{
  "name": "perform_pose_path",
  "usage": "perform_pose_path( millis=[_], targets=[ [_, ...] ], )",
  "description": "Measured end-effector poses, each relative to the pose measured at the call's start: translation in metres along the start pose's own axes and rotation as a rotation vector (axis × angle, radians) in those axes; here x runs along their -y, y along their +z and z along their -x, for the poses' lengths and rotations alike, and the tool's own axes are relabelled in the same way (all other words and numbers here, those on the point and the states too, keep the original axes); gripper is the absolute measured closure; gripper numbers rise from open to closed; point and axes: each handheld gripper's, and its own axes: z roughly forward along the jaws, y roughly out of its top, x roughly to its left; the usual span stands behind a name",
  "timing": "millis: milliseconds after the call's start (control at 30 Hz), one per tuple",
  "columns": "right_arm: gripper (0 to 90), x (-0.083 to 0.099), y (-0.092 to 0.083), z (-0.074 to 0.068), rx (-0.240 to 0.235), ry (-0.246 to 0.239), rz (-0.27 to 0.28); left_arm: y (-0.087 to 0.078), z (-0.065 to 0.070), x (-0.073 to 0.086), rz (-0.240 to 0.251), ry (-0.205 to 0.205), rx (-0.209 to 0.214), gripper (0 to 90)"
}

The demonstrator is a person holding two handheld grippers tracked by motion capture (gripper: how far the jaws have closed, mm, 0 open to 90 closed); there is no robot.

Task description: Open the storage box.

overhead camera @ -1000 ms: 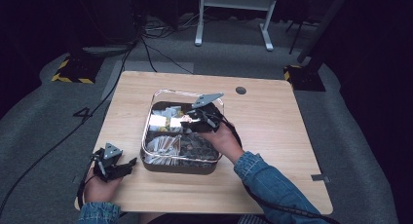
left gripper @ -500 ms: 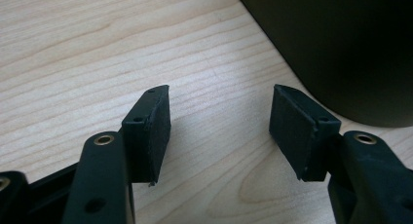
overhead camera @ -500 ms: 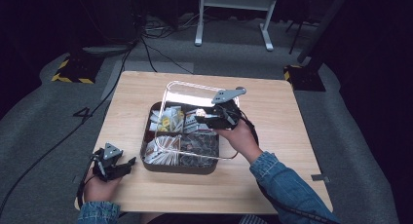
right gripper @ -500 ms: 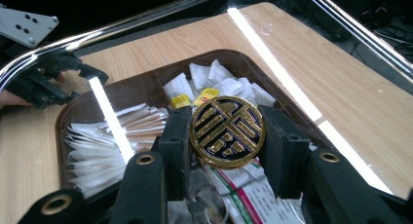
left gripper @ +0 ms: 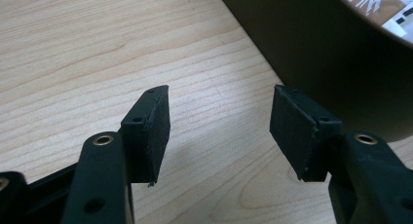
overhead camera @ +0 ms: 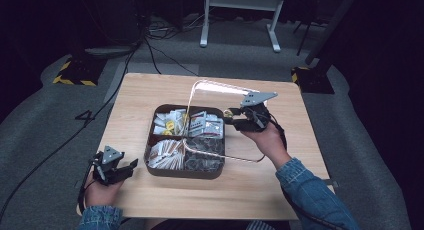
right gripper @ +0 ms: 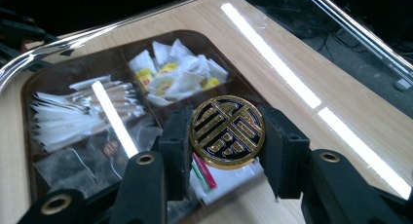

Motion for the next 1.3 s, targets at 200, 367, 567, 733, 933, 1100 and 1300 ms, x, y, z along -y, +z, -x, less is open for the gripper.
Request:
perform_pose_path(
  millis=[200, 367, 567, 733, 933, 1100, 1300],
  targets=[
    [58.8, 0.014, -0.019, 0.014, 0.038, 0.021, -0.003, -0.002, 0.002, -0.002, 0.011, 0.006, -0.004, 40.5],
    [58.8, 0.027, -0.036, 0.026, 0.074, 0.045, -0.008, -0.002, 0.002, -0.002, 0.002, 0.010, -0.003, 40.4],
    [58.8, 0.043, -0.053, 0.041, 0.104, 0.086, -0.016, 0.000, 0.001, -0.001, -0.014, 0.006, -0.008, 40.4],
    [58.8, 0.057, -0.061, 0.052, 0.135, 0.108, -0.038, 0.001, 0.001, 0.001, -0.027, 0.015, -0.008, 40.3],
    [58.8, 0.072, -0.066, 0.067, 0.161, 0.139, -0.056, 0.004, -0.001, 0.004, -0.048, 0.011, -0.014, 40.0],
    [58.8, 0.088, -0.064, 0.079, 0.181, 0.147, -0.083, 0.005, 0.000, 0.005, -0.066, 0.020, -0.020, 39.6],
    [58.8, 0.109, -0.056, 0.092, 0.195, 0.178, -0.114, 0.006, 0.001, 0.005, -0.081, 0.032, -0.020, 39.3]
  ],
)
